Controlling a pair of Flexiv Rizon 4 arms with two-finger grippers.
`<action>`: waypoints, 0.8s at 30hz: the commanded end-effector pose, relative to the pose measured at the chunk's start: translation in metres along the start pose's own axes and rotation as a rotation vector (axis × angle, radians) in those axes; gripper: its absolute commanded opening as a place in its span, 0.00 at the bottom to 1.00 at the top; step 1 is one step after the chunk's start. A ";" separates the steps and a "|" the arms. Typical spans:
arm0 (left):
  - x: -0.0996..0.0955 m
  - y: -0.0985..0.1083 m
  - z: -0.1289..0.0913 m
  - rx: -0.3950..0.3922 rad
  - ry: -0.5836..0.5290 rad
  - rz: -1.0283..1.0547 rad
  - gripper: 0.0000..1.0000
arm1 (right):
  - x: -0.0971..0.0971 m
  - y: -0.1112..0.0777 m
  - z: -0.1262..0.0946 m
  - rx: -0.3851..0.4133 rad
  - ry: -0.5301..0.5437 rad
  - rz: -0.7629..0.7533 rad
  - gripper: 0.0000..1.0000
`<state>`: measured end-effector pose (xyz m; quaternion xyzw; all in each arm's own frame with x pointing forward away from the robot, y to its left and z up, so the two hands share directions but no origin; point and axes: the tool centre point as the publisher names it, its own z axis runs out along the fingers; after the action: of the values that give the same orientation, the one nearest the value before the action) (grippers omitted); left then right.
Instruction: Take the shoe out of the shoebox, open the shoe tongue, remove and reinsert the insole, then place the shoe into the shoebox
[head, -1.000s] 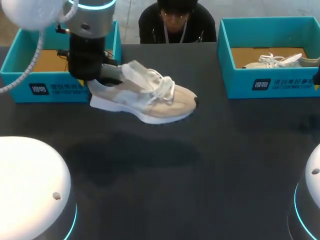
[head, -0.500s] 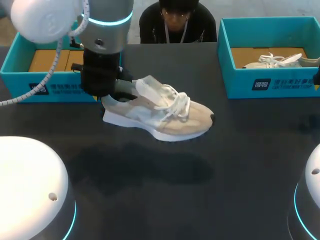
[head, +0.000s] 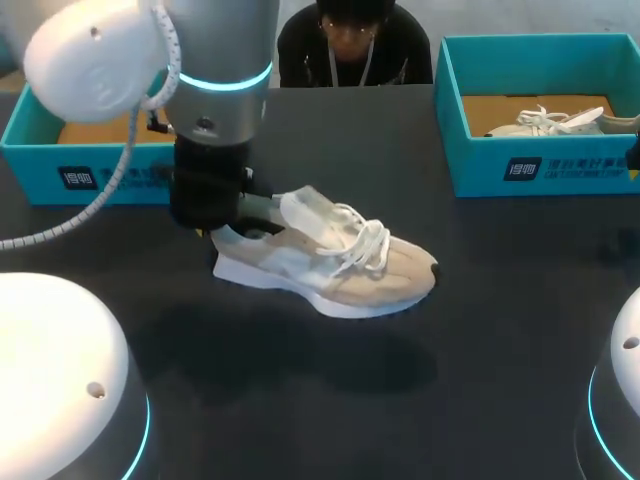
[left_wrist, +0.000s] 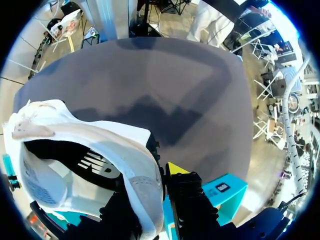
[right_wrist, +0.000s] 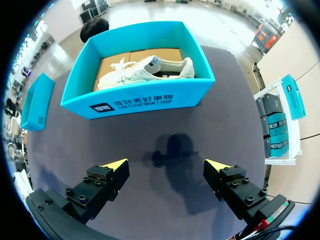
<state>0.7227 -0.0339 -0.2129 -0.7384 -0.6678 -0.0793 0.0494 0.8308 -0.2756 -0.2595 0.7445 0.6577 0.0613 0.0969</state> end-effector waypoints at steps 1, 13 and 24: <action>-0.005 -0.001 0.021 -0.001 -0.018 0.011 0.00 | 0.000 0.000 0.000 0.000 0.002 -0.001 1.00; -0.021 -0.001 0.072 -0.058 0.016 0.061 0.00 | 0.000 0.000 0.000 0.000 0.002 -0.001 1.00; -0.040 0.013 0.116 -0.026 -0.005 0.059 0.00 | 0.000 0.000 0.000 0.000 0.002 -0.001 1.00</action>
<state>0.7294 -0.0468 -0.3210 -0.7594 -0.6439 -0.0869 0.0346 0.8308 -0.2756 -0.2595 0.7445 0.6577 0.0612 0.0969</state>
